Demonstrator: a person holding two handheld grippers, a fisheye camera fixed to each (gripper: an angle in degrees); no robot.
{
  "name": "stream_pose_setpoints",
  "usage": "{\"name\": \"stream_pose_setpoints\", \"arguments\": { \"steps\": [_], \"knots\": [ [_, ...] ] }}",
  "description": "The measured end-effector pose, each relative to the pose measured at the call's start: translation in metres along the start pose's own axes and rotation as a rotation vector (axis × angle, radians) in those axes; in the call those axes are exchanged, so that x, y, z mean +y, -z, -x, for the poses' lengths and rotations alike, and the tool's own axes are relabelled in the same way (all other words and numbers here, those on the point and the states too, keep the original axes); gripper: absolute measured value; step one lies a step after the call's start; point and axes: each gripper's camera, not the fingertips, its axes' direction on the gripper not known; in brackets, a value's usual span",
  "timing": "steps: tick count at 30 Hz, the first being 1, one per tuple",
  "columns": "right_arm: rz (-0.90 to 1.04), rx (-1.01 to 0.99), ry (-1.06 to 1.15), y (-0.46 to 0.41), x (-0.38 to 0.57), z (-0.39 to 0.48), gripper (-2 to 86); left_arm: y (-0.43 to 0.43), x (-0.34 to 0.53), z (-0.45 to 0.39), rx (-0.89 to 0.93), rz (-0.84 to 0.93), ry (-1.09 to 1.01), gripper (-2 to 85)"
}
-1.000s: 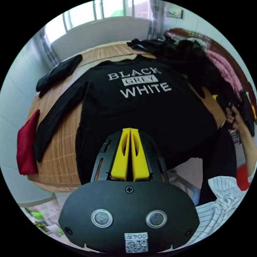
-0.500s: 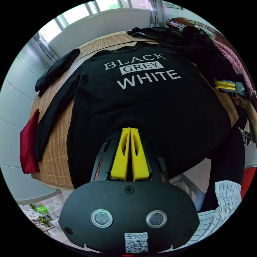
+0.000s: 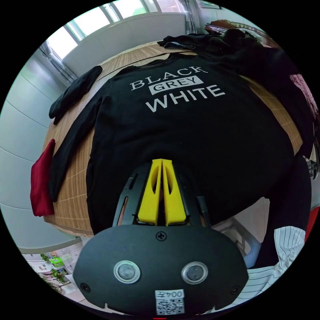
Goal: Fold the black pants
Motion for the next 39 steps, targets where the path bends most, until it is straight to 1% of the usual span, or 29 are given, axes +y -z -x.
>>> {"name": "stream_pose_setpoints", "arguments": {
  "steps": [1,2,5,7,8,10,12,14,18,20,21,24,26,27,29,30,31,32,33,34,35,37,39],
  "knots": [
    [-0.087,-0.026,-0.096,0.029,-0.003,-0.02,4.4,-0.003,0.001,0.006,0.007,0.0,0.003,0.2],
    [-0.156,-0.009,-0.206,0.053,-0.001,-0.043,4.4,-0.006,0.002,0.012,0.017,-0.003,0.01,0.2],
    [-0.295,0.006,-0.418,0.089,0.02,-0.102,4.4,-0.014,0.005,0.026,0.038,-0.01,0.031,0.2],
    [-0.305,-0.024,-0.483,0.091,0.033,-0.13,4.4,-0.018,0.005,0.034,0.041,-0.011,0.03,0.2],
    [-0.279,-0.05,-0.496,0.086,0.036,-0.14,4.4,-0.021,0.005,0.038,0.041,-0.009,0.027,0.2],
    [-0.225,-0.085,-0.48,0.075,0.033,-0.141,4.3,-0.025,0.004,0.045,0.039,-0.001,0.021,0.1],
    [-0.162,-0.117,-0.426,0.064,0.019,-0.122,4.3,-0.029,0.003,0.051,0.038,0.002,0.019,0.1],
    [-0.111,-0.178,-0.29,0.054,-0.009,-0.072,4.3,-0.034,0.005,0.061,0.039,-0.004,0.022,0.2],
    [-0.053,-0.224,-0.097,0.029,-0.052,0.021,4.4,-0.041,0.008,0.078,0.053,-0.022,0.039,0.1],
    [-0.011,-0.246,-0.028,-0.006,-0.071,0.071,4.4,-0.046,0.011,0.09,0.069,-0.034,0.053,0.1],
    [0.001,-0.247,-0.018,-0.017,-0.074,0.082,4.4,-0.048,0.011,0.093,0.073,-0.037,0.056,0.1],
    [0.069,-0.228,0.003,-0.093,-0.078,0.122,4.5,-0.054,0.014,0.108,0.087,-0.05,0.059,0.2],
    [0.143,-0.174,0.007,-0.172,-0.062,0.138,4.5,-0.058,0.015,0.119,0.091,-0.059,0.055,0.2],
    [0.161,-0.149,0.004,-0.194,-0.056,0.14,4.5,-0.059,0.016,0.121,0.093,-0.062,0.056,0.2],
    [0.239,-0.061,-0.025,-0.283,-0.018,0.134,4.6,-0.065,0.019,0.135,0.111,-0.078,0.07,0.2],
    [0.26,-0.042,-0.033,-0.306,-0.006,0.13,4.6,-0.066,0.02,0.139,0.12,-0.083,0.077,0.2],
    [0.307,0.005,-0.044,-0.35,0.02,0.12,4.7,-0.069,0.022,0.148,0.141,-0.089,0.092,0.2],
    [0.356,0.079,-0.03,-0.393,0.046,0.11,4.7,-0.073,0.023,0.157,0.167,-0.092,0.108,0.2],
    [0.383,0.124,-0.019,-0.414,0.06,0.104,4.8,-0.075,0.024,0.162,0.181,-0.093,0.116,0.2],
    [0.432,0.202,-0.006,-0.452,0.088,0.091,4.9,-0.079,0.025,0.173,0.214,-0.094,0.137,0.2],
    [0.483,0.24,0.034,-0.485,0.113,0.081,5.1,-0.083,0.026,0.184,0.248,-0.096,0.157,0.2],
    [0.583,0.246,0.075,-0.524,0.143,0.066,6.4,-0.09,0.029,0.198,0.289,-0.098,0.183,0.3],
    [0.614,0.189,0.092,-0.538,0.162,0.058,8.6,-0.097,0.031,0.21,0.317,-0.101,0.2,0.4]
  ]
}}
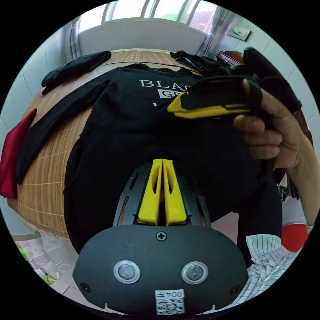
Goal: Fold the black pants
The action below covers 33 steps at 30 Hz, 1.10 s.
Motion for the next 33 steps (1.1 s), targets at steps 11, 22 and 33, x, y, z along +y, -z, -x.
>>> {"name": "stream_pose_setpoints", "arguments": {
  "steps": [11,22,33],
  "knots": [
    [-0.488,0.083,-0.062,0.12,0.175,-0.122,11.1,0.009,0.002,0.058,0.067,-0.056,0.011,3.5],
    [-0.587,0.508,0.086,0.084,0.152,-0.224,10.0,-0.03,-0.217,-0.047,0.025,-0.003,-0.333,10.3],
    [-0.434,0.684,0.281,0.003,0.121,-0.235,12.4,-0.208,-0.363,-0.159,-0.072,0.261,-0.723,13.1]
  ]
}}
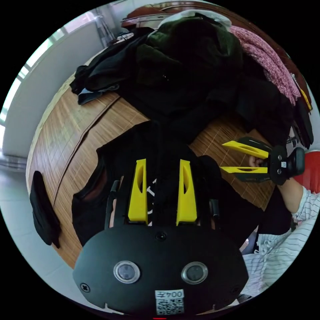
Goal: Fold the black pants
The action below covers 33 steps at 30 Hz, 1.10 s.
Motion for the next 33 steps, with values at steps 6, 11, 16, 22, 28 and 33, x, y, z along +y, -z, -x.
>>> {"name": "stream_pose_setpoints", "arguments": {
  "steps": [6,11,16,22,28,33],
  "knots": [
    [0.018,0.146,0.229,-0.035,-0.003,0.046,11.7,-0.03,-0.009,0.031,0.227,-0.05,-0.048,13.6],
    [0.013,0.275,0.368,-0.057,0.008,0.09,10.0,-0.067,-0.014,0.049,0.292,-0.061,0.015,12.6],
    [-0.063,0.311,0.361,-0.057,0.012,0.105,6.7,-0.094,-0.02,0.036,0.318,-0.041,-0.015,9.7],
    [-0.038,0.335,0.331,-0.06,0.014,0.1,3.3,-0.087,-0.029,0.014,0.238,-0.075,-0.071,3.8],
    [0.143,0.262,0.176,-0.062,0.006,0.05,3.0,-0.075,-0.063,0.03,0.212,-0.172,0.121,3.4],
    [0.164,0.182,0.051,-0.054,0.001,0.022,4.2,-0.132,-0.115,0.001,0.059,0.0,0.175,6.7]
  ]
}}
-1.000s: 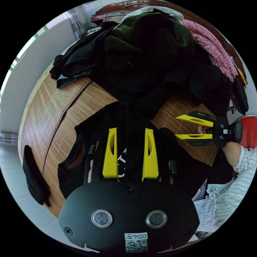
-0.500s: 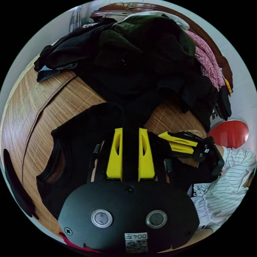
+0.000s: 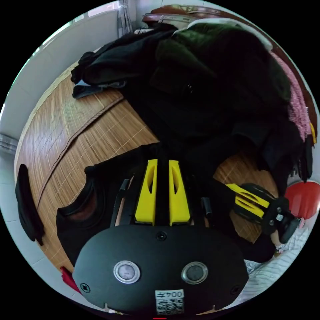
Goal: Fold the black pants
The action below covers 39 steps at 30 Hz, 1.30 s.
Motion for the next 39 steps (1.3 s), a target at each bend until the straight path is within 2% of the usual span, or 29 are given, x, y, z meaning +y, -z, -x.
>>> {"name": "stream_pose_setpoints", "arguments": {
  "steps": [4,8,9,11,14,17,20,22,25,29,31,33,38,39],
  "knots": [
    [0.001,-0.177,-0.153,0.006,0.006,-0.05,7.7,0.005,-0.026,0.001,0.039,0.032,0.15,11.2],
    [0.008,-0.394,-0.362,0.006,0.021,-0.104,10.0,0.045,-0.016,0.035,0.375,-0.13,0.42,12.7],
    [0.002,-0.423,-0.396,0.006,0.024,-0.111,10.0,0.051,-0.016,0.037,0.371,-0.135,0.431,12.7],
    [-0.041,-0.505,-0.503,0.013,0.035,-0.133,9.5,0.081,-0.008,0.034,0.223,-0.152,0.41,12.1],
    [-0.155,-0.463,-0.539,0.04,0.044,-0.143,6.6,0.119,0.032,0.015,0.126,-0.207,0.364,9.9],
    [-0.321,-0.51,-0.451,0.074,0.047,-0.136,5.4,0.158,0.11,-0.024,0.076,-0.302,0.308,6.5],
    [-0.364,-0.566,-0.309,0.111,0.042,-0.107,3.3,0.19,0.215,-0.071,0.007,-0.375,0.28,2.9],
    [-0.288,-0.515,-0.188,0.132,0.039,-0.075,3.1,0.198,0.283,-0.096,-0.001,-0.366,0.314,1.9],
    [-0.163,-0.376,-0.082,0.165,0.062,-0.022,1.1,0.199,0.382,-0.136,-0.064,-0.256,0.392,1.1],
    [-0.075,-0.374,-0.149,0.209,0.099,0.014,-0.1,0.189,0.462,-0.179,-0.177,-0.112,0.429,0.7],
    [-0.035,-0.421,-0.227,0.219,0.122,0.026,0.1,0.188,0.473,-0.186,-0.189,-0.1,0.439,0.6],
    [-0.007,-0.371,-0.248,0.223,0.143,0.048,0.5,0.188,0.472,-0.185,-0.157,-0.085,0.446,0.5],
    [0.144,-0.171,-0.044,0.211,0.162,0.113,3.1,0.222,0.462,-0.174,-0.116,-0.124,0.461,0.3],
    [0.115,-0.144,-0.048,0.214,0.164,0.115,3.4,0.227,0.461,-0.173,-0.116,-0.128,0.463,0.3]
  ]
}}
